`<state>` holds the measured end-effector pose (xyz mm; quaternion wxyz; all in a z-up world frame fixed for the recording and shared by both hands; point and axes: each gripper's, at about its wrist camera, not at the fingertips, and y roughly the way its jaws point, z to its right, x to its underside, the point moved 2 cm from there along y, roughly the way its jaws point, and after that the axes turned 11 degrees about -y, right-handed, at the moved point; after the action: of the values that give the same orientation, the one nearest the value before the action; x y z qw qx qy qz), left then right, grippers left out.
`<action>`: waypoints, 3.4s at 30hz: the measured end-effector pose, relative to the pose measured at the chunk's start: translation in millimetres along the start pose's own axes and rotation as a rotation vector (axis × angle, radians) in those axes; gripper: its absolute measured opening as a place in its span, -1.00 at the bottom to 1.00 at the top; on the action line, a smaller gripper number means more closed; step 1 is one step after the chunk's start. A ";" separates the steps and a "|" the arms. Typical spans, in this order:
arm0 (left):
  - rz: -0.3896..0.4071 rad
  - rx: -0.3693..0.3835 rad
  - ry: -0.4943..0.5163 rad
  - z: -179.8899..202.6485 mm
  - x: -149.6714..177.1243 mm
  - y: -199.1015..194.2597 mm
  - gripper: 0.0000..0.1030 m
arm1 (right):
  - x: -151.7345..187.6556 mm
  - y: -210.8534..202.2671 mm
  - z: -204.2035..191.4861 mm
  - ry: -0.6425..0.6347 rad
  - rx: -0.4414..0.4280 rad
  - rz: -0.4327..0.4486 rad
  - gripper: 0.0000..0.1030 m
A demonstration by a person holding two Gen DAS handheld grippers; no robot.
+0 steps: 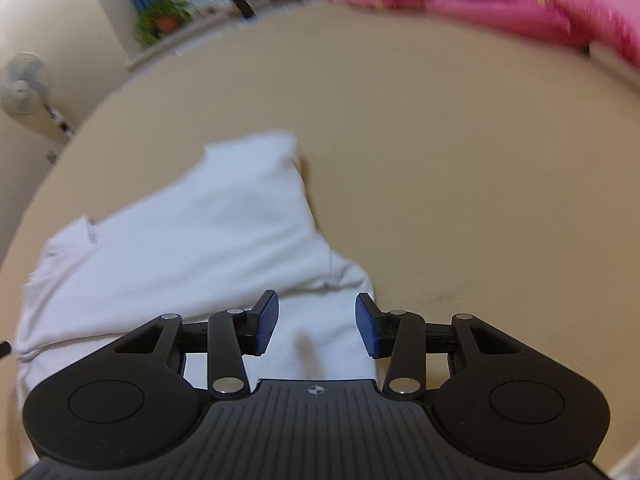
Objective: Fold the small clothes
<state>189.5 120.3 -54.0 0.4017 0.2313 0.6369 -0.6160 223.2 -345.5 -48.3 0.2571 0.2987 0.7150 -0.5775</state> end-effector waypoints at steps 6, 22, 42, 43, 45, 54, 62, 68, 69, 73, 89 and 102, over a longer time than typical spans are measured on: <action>0.057 0.094 0.065 6.2 45.0 -99.1 -0.36 | 18.6 -101.6 7.4 0.005 -0.019 0.128 -0.07; -0.309 0.033 -0.107 -34.3 151.1 -133.8 -0.11 | 140.2 -108.6 34.1 0.030 0.045 -0.135 -0.02; -0.488 0.011 -0.094 -45.9 182.7 -115.3 0.04 | 170.3 -78.5 24.0 0.008 0.025 -0.367 0.05; -0.488 0.011 -0.095 -45.9 182.7 -115.2 0.04 | 170.6 -78.6 23.5 0.003 0.025 -0.367 0.05; -0.489 0.011 -0.097 -46.0 182.6 -114.9 0.04 | 171.0 -78.3 24.2 0.001 0.023 -0.368 0.05; -0.490 0.011 -0.097 -45.7 182.4 -116.5 0.04 | 168.8 -76.9 28.8 0.031 0.011 -0.372 0.05; -0.485 -0.001 -0.071 -44.5 182.0 -116.2 -0.22 | 169.4 -73.3 20.4 -0.018 0.010 -0.377 -0.02; -0.487 0.012 -0.067 -44.2 181.6 -118.0 -0.51 | 168.4 -74.2 13.8 -0.046 -0.018 -0.367 -0.37; -0.488 0.015 -0.070 -44.2 181.4 -118.4 -0.52 | 167.9 -74.4 14.1 -0.041 -0.029 -0.365 -0.41; -0.496 0.026 -0.081 -44.3 180.9 -120.0 -0.55 | 168.0 -73.6 12.4 -0.042 -0.049 -0.369 -0.40; -0.510 0.061 -0.064 -37.8 180.9 -121.0 -0.85 | 161.5 -81.1 11.6 -0.024 -0.076 -0.312 -0.85; -0.507 0.052 -0.029 -34.1 183.5 -118.3 -0.86 | 166.6 -78.4 6.9 -0.051 -0.075 -0.334 -0.81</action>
<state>-16.2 100.8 -132.2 0.2375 0.0658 0.6526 -0.7165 51.7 -342.7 -115.7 0.1867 0.1513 0.7690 -0.5923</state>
